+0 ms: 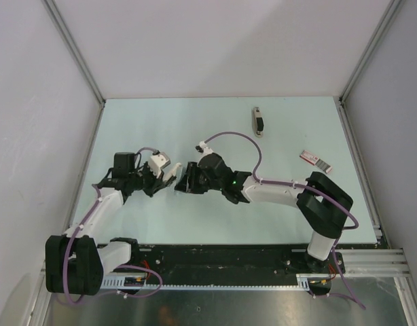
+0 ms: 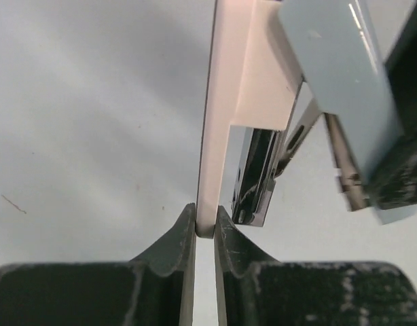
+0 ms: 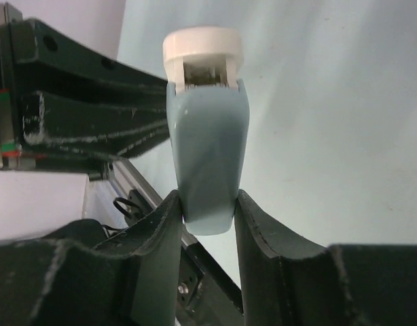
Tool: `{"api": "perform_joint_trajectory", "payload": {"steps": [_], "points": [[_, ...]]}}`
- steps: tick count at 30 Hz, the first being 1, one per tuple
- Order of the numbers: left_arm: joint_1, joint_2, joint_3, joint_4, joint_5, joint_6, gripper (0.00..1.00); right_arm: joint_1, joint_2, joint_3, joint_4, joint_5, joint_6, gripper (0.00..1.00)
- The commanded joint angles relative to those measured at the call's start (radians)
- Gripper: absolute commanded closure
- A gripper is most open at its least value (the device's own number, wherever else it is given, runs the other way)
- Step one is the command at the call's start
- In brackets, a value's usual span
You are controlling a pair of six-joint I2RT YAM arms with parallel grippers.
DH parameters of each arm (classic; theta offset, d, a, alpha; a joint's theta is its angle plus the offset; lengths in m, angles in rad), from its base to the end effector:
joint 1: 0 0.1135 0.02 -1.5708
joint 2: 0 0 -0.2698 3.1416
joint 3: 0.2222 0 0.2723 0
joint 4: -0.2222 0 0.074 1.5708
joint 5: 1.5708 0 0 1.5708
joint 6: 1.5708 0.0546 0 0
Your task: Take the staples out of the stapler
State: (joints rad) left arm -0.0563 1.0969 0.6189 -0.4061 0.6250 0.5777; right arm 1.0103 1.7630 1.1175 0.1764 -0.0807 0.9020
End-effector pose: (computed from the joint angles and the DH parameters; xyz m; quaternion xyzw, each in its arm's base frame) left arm 0.2331 -0.0451 0.1932 0.3777 0.8191 -0.1971 0.3841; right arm 0.2272 0.3702 0.2084 -0.0672 0.8490 0.4471 0.2735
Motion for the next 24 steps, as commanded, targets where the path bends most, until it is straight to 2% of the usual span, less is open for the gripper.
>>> {"api": "perform_joint_trajectory", "payload": {"steps": [1, 6, 16, 24], "points": [[0.013, -0.032, -0.018, 0.113, -0.12, 0.069, 1.0, -0.014, -0.087, -0.034, -0.063, 0.019, -0.094, 1.0], [0.015, -0.024, -0.026, 0.15, -0.153, 0.084, 1.0, -0.03, -0.141, -0.077, -0.078, 0.03, -0.132, 1.0], [-0.002, -0.08, -0.061, 0.215, -0.217, 0.276, 1.0, -0.015, -0.143, -0.088, -0.067, -0.021, -0.28, 1.0], [-0.136, -0.182, -0.183, 0.3, -0.352, 0.453, 1.0, 0.017, -0.095, -0.088, -0.011, 0.011, -0.301, 1.0]]}}
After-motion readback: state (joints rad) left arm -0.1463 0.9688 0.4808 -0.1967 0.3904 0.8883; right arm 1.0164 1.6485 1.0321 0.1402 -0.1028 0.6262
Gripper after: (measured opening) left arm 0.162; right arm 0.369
